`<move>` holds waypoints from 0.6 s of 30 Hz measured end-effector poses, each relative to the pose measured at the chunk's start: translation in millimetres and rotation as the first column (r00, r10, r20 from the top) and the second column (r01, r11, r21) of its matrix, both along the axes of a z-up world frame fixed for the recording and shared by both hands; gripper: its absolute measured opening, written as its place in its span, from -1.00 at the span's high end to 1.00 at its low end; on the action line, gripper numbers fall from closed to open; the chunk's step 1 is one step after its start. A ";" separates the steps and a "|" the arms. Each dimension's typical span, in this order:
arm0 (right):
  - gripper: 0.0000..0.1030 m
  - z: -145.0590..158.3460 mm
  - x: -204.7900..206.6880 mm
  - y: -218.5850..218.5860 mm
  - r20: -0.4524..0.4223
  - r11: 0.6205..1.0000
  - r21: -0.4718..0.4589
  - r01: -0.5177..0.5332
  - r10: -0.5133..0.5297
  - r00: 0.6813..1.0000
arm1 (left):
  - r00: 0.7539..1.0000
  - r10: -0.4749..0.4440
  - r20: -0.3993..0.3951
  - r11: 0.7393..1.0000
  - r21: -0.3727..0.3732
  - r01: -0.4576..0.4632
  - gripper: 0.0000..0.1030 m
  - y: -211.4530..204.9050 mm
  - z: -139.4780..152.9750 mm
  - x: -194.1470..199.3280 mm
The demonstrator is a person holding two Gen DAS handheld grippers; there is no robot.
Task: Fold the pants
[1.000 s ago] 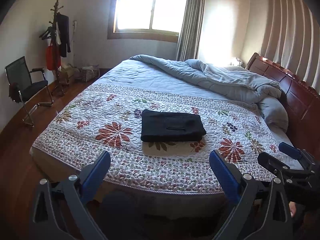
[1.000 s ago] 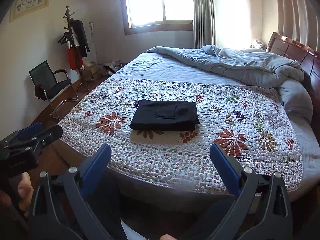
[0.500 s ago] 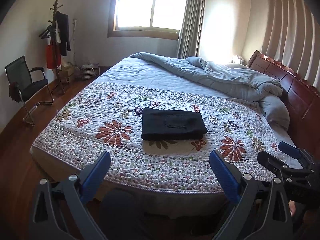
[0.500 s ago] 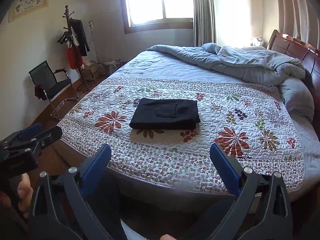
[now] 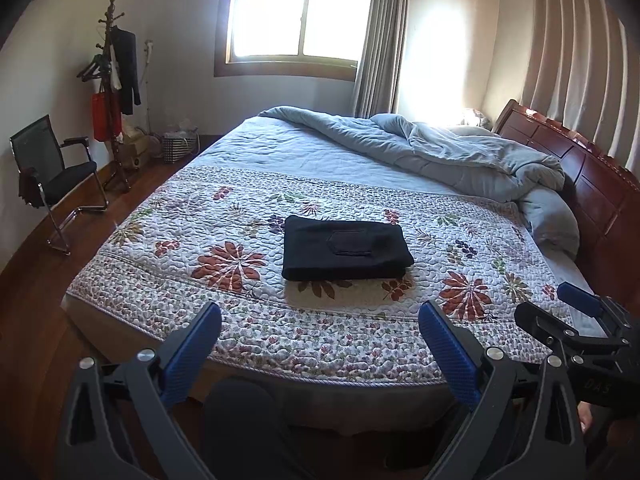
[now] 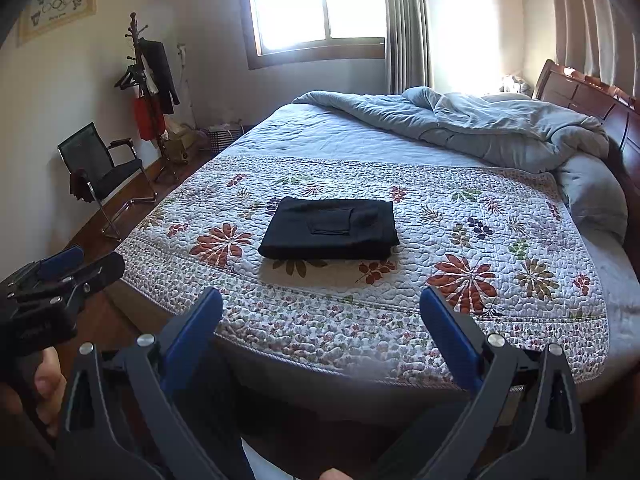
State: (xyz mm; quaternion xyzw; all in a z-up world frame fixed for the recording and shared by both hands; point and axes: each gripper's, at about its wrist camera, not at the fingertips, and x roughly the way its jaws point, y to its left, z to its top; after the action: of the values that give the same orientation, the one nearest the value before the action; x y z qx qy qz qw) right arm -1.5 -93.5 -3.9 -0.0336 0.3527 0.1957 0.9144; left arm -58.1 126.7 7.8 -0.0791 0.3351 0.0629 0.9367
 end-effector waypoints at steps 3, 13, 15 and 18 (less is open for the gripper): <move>-0.91 0.3 -1.2 0.0 0.003 1.000 0.002 -0.002 0.002 1.000 | 1.000 0.000 0.000 1.000 0.001 0.000 -0.92 -0.1 1.2 -0.8; -0.91 -0.1 -2.3 0.9 0.002 1.000 0.000 -0.003 0.003 1.000 | 1.000 0.003 0.001 1.000 0.004 -0.003 -0.92 1.2 1.9 -1.2; -0.91 0.0 -2.3 0.9 0.003 1.000 -0.001 -0.003 0.003 1.000 | 1.000 0.003 0.001 1.000 0.005 -0.003 -0.92 1.1 1.7 -1.2; -0.91 -0.1 -2.9 1.1 0.003 1.000 0.001 -0.003 0.003 1.000 | 1.000 0.004 0.000 1.000 0.004 -0.004 -0.92 1.0 1.7 -1.2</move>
State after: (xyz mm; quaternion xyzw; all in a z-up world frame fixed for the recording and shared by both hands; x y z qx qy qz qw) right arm -4.4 -92.4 -4.0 -0.0342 0.3512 0.1970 0.9147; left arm -59.3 127.8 9.4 -0.0779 0.3347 0.0654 0.9368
